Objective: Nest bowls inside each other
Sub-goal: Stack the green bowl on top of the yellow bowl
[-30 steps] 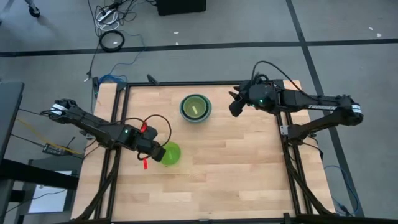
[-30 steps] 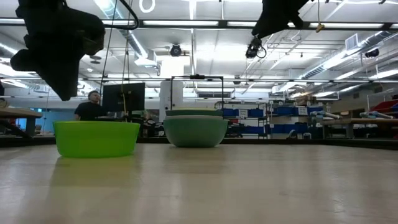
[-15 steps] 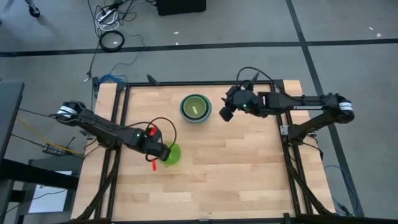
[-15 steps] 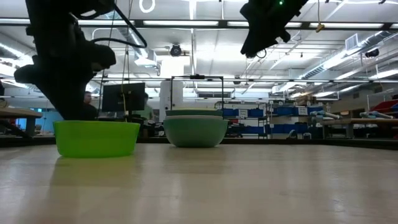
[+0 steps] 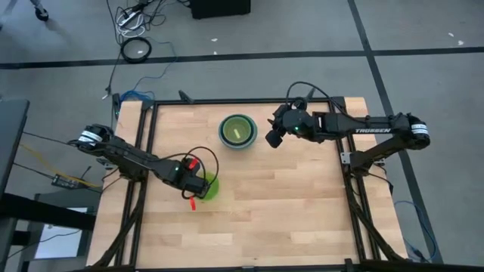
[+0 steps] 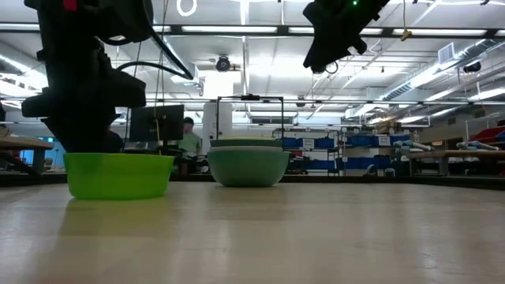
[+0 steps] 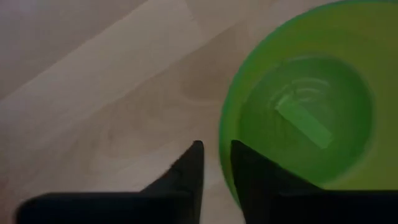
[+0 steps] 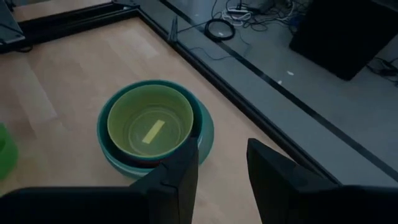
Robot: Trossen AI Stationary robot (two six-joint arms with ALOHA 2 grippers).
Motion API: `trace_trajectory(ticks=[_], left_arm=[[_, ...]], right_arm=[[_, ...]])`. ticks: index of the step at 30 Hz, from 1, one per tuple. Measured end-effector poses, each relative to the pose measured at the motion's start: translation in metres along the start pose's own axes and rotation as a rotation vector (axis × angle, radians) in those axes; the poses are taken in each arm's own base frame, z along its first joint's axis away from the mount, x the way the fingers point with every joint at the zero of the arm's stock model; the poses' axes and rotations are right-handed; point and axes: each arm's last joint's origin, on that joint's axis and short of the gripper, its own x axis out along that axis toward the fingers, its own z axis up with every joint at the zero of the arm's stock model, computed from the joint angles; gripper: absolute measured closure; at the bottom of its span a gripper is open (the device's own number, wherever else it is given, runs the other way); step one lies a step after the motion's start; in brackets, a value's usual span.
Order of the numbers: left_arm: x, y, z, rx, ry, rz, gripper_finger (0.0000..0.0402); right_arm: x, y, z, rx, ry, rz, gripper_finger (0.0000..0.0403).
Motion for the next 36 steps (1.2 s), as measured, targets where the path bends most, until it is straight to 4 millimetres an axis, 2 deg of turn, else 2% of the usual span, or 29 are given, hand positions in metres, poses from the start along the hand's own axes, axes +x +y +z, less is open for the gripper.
trace_trajectory(ticks=[4, 9, 11, 14, 17, 20, 27, 31, 36], left_arm=[[-0.001, -0.004, 0.001, 0.032, -0.005, -0.041, 0.0387], [-0.003, -0.008, 0.003, 0.058, -0.042, -0.070, 0.0396], [-0.011, -0.010, 0.008, 0.072, -0.073, -0.100, 0.0397], [-0.034, -0.016, 0.023, 0.093, -0.174, -0.170, 0.0398], [-0.059, -0.015, 0.046, 0.130, -0.288, -0.202, 0.0398], [-0.076, -0.011, 0.079, 0.159, -0.383, -0.187, 0.0399], [-0.095, 0.015, 0.157, 0.167, -0.559, -0.151, 0.0400], [-0.094, 0.037, 0.192, 0.140, -0.585, -0.176, 0.0400], [-0.072, 0.048, 0.217, 0.127, -0.524, -0.224, 0.0400]], right_arm=[[0.000, 0.000, 0.000, 0.001, -0.002, 0.000, 0.0278], [0.000, 0.000, 0.000, 0.001, -0.002, 0.001, 0.0278], [0.000, 0.000, 0.000, -0.005, -0.001, -0.001, 0.0278], [0.000, 0.000, 0.000, -0.008, -0.001, -0.001, 0.0278], [0.000, 0.000, 0.000, -0.010, 0.000, -0.001, 0.0278], [0.000, 0.000, -0.001, -0.016, 0.005, -0.002, 0.0278], [0.000, -0.001, -0.001, -0.017, 0.007, -0.004, 0.0278], [0.000, -0.001, -0.001, -0.017, 0.007, -0.004, 0.0278], [0.000, -0.001, -0.001, -0.016, 0.007, -0.004, 0.0278]])
